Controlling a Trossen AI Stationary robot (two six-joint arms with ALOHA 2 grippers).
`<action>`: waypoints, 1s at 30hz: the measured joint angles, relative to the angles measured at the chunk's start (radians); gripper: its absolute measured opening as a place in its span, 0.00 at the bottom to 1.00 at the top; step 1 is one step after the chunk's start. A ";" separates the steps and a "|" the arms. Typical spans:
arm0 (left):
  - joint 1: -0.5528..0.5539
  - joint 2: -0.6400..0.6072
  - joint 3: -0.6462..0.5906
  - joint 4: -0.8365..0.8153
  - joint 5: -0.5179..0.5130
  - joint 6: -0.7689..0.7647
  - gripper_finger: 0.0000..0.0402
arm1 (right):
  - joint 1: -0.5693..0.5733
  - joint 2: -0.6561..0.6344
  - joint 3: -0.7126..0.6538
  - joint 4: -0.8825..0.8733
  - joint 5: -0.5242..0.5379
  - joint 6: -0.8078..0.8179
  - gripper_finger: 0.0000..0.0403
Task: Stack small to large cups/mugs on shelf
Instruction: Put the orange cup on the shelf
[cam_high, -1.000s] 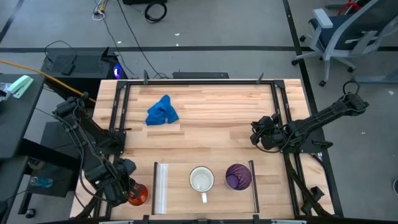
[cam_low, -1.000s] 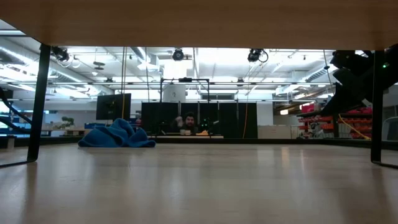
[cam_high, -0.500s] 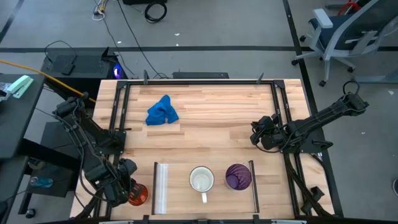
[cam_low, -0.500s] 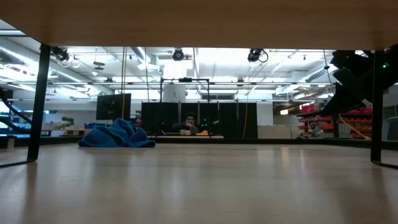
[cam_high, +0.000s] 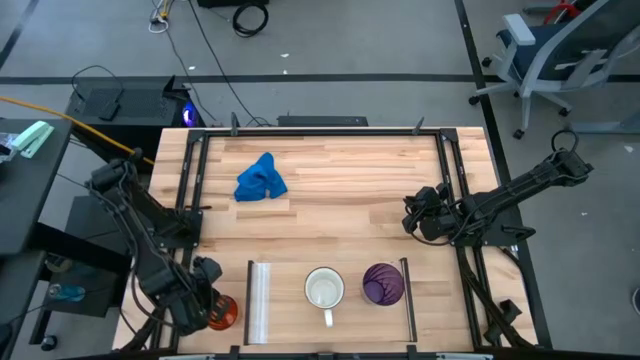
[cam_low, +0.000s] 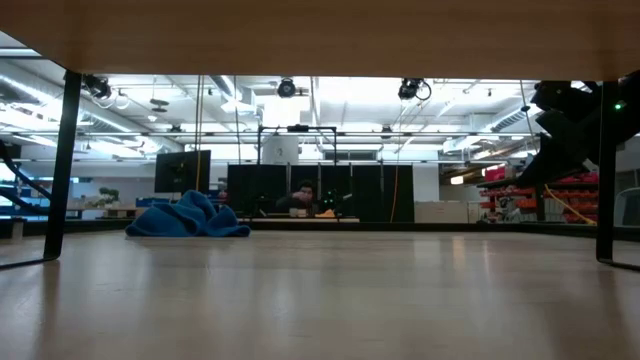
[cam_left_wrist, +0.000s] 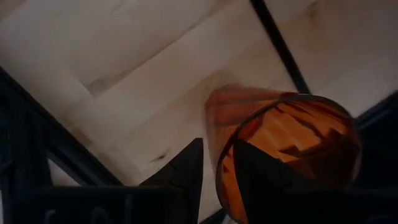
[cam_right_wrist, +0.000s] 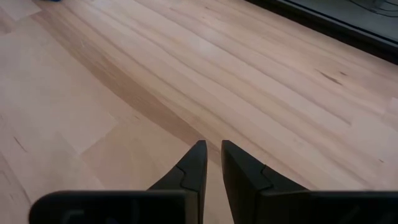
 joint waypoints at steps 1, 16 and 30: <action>0.000 0.007 0.000 -0.003 0.002 0.000 0.23 | 0.000 0.000 0.000 0.000 -0.001 0.000 0.14; 0.000 0.081 0.000 0.031 0.009 0.042 0.22 | 0.000 0.000 0.000 0.000 -0.006 0.000 0.14; 0.000 0.081 0.000 0.028 0.011 0.042 0.03 | 0.000 0.000 0.000 0.000 -0.006 0.000 0.14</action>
